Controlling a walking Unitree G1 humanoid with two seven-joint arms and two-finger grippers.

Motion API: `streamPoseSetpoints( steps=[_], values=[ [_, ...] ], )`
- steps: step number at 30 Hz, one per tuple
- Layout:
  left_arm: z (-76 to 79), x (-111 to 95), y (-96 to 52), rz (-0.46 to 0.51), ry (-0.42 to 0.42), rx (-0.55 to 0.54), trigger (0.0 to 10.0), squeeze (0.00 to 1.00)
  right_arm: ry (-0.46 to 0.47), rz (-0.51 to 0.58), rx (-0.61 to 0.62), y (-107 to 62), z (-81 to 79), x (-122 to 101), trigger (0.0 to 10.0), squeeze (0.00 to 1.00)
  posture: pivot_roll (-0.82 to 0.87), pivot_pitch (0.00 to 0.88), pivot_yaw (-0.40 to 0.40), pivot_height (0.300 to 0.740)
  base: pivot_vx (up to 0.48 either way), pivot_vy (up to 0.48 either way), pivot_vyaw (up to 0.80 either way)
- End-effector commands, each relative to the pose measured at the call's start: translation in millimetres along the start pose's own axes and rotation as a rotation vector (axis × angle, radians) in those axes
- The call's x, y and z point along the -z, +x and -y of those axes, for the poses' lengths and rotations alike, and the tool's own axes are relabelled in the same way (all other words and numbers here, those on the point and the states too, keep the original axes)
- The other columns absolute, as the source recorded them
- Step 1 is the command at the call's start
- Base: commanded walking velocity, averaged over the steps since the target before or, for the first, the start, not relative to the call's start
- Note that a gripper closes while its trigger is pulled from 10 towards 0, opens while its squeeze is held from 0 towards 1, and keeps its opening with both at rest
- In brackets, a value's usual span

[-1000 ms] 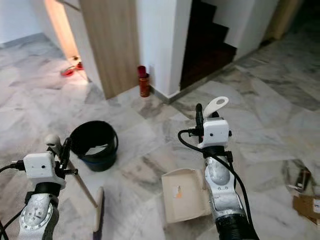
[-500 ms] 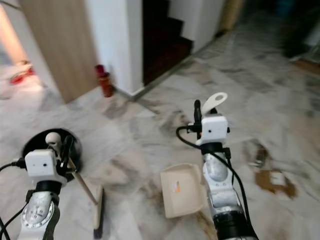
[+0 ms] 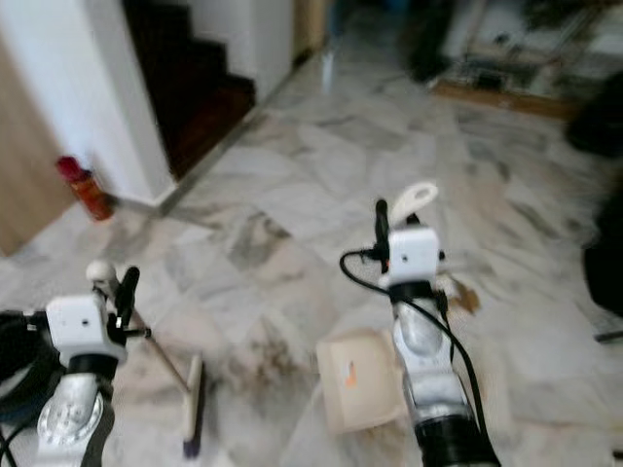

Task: Sweep floor

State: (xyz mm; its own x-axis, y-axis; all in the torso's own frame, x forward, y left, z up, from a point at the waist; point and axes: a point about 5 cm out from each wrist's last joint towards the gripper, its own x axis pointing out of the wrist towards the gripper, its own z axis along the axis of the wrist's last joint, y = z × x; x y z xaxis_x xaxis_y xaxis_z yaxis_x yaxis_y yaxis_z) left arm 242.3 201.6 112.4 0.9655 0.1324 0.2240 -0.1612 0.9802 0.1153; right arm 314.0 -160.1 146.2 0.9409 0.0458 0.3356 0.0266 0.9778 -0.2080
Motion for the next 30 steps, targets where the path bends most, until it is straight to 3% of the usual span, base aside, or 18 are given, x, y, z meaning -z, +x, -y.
streamPoseSetpoints(
  steps=[1,30],
  values=[
    [1.2,-6.4,2.9,0.037,0.007,0.014,10.0,0.00,0.001,0.057,0.003,4.3,1.1,-12.2,10.0,0.00,0.09,0.008,0.018,0.740,0.000,0.000,-0.80],
    [4.7,-12.0,9.0,0.080,-0.027,0.014,10.0,0.00,0.011,0.045,0.004,1.9,0.9,-11.2,10.0,0.00,0.08,0.003,0.012,0.740,0.000,0.000,-0.80]
  ],
)
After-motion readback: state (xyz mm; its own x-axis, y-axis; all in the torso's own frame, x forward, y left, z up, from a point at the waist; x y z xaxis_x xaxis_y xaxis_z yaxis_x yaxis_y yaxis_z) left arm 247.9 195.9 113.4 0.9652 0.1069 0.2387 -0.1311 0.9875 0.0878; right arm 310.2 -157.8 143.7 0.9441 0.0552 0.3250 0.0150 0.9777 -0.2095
